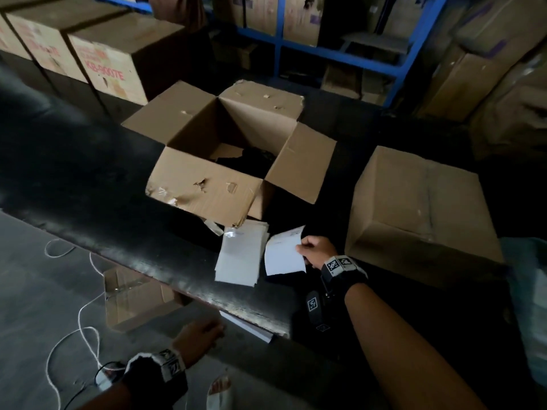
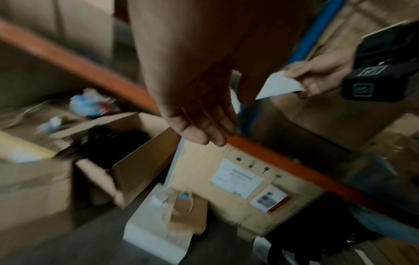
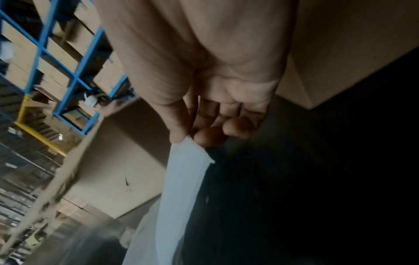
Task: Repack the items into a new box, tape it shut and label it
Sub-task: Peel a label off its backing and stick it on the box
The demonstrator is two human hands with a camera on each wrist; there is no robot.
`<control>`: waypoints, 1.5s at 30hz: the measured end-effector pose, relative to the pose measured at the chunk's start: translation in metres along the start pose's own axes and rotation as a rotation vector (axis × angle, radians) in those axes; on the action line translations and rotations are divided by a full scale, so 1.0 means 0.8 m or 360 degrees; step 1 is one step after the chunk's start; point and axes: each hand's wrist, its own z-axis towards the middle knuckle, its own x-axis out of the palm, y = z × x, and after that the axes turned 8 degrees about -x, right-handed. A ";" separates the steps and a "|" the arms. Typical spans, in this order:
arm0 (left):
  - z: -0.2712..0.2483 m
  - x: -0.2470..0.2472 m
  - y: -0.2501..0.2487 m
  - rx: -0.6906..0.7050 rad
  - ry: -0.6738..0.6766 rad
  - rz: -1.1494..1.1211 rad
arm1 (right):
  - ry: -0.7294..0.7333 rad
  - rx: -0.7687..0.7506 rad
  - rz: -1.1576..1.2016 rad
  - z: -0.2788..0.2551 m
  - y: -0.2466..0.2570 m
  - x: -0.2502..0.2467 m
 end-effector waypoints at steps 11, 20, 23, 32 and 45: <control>-0.010 0.086 -0.364 0.0805 -0.0385 0.0026 | -0.0304 -0.0375 0.0431 -0.078 0.027 -0.217; -0.026 0.134 -0.495 0.1234 -0.0623 -0.0252 | -0.0478 -0.0479 0.0389 -0.103 0.005 -0.325; -0.024 0.135 -0.512 0.1305 -0.0637 -0.0265 | -0.0393 -0.0513 0.0320 -0.105 0.002 -0.337; 0.008 0.118 -0.535 0.1279 -0.0574 -0.0287 | -0.0463 -0.0583 0.0269 -0.096 0.021 -0.343; 0.045 0.089 -0.543 0.1265 -0.0499 -0.0323 | -0.0558 -0.0644 0.0319 -0.065 0.050 -0.332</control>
